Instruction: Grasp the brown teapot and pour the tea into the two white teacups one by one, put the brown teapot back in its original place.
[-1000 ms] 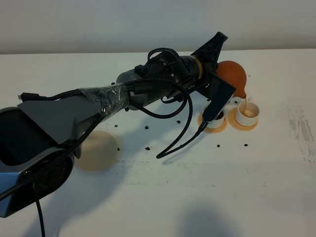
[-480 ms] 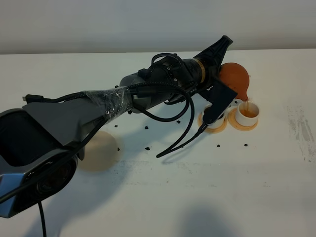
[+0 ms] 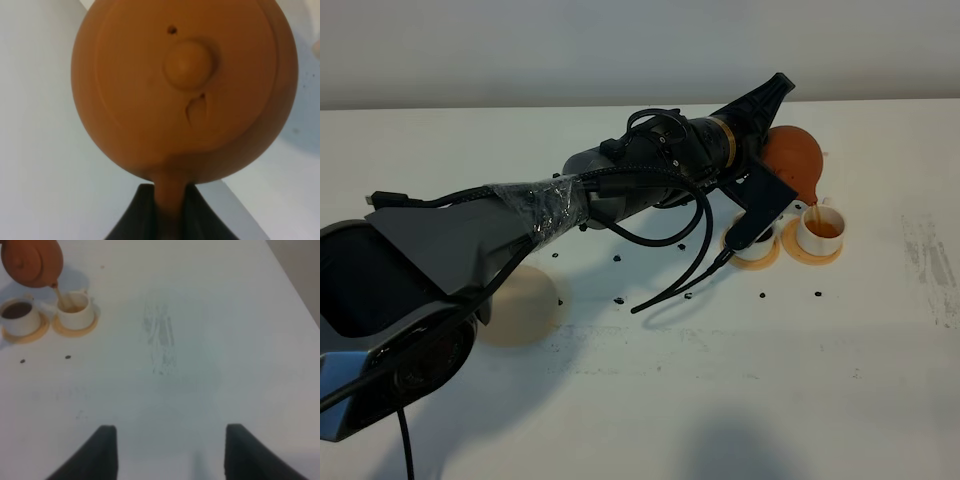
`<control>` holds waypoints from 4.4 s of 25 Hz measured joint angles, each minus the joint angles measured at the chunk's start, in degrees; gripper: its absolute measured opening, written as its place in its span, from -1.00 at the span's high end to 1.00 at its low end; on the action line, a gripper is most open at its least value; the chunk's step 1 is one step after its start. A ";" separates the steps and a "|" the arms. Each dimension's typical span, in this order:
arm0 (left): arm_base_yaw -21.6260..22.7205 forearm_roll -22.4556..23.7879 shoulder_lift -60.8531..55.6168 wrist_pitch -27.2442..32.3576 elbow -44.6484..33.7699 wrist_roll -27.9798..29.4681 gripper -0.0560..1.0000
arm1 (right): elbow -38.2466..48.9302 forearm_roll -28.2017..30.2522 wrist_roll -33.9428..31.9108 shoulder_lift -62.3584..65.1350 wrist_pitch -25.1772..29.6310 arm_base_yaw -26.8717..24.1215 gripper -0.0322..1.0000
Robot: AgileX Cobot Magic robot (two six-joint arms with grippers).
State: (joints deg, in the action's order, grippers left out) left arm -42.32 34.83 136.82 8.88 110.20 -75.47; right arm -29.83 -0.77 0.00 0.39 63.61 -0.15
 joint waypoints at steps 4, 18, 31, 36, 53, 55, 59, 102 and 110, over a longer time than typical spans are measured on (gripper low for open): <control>0.00 0.30 0.00 -0.64 0.00 -0.06 0.73 | 0.00 0.00 0.00 0.00 0.00 0.00 0.05; 0.00 1.29 0.00 -0.81 0.00 -0.20 0.73 | 0.00 0.00 0.00 0.00 0.00 0.00 0.05; 0.00 1.48 0.00 -0.83 0.00 -0.20 0.73 | 0.00 0.00 0.00 0.00 0.00 0.00 0.05; 0.00 1.48 0.00 -0.83 0.00 -0.27 0.73 | 0.00 0.00 0.00 0.00 0.00 0.00 0.05; 0.00 1.68 0.00 -1.07 0.00 -0.27 0.73 | 0.00 0.00 0.00 0.00 0.00 0.00 0.05; 0.06 1.68 0.00 -1.13 0.00 -0.27 0.73 | 0.00 0.00 0.00 0.00 0.00 0.00 0.05; 0.36 1.68 0.00 -1.48 0.00 -0.27 0.73 | 0.00 0.00 0.00 0.00 0.00 0.00 0.05; 0.00 1.73 0.00 -5.36 0.00 -7.83 0.73 | 0.00 0.00 0.00 0.00 0.00 0.00 0.05; 0.00 0.92 0.00 -5.30 0.00 -8.71 0.73 | 0.00 0.00 0.00 0.00 0.00 0.00 0.05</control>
State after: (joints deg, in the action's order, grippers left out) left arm -42.32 35.74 136.82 3.58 110.20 -84.18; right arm -29.83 -0.77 0.00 0.39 63.61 -0.15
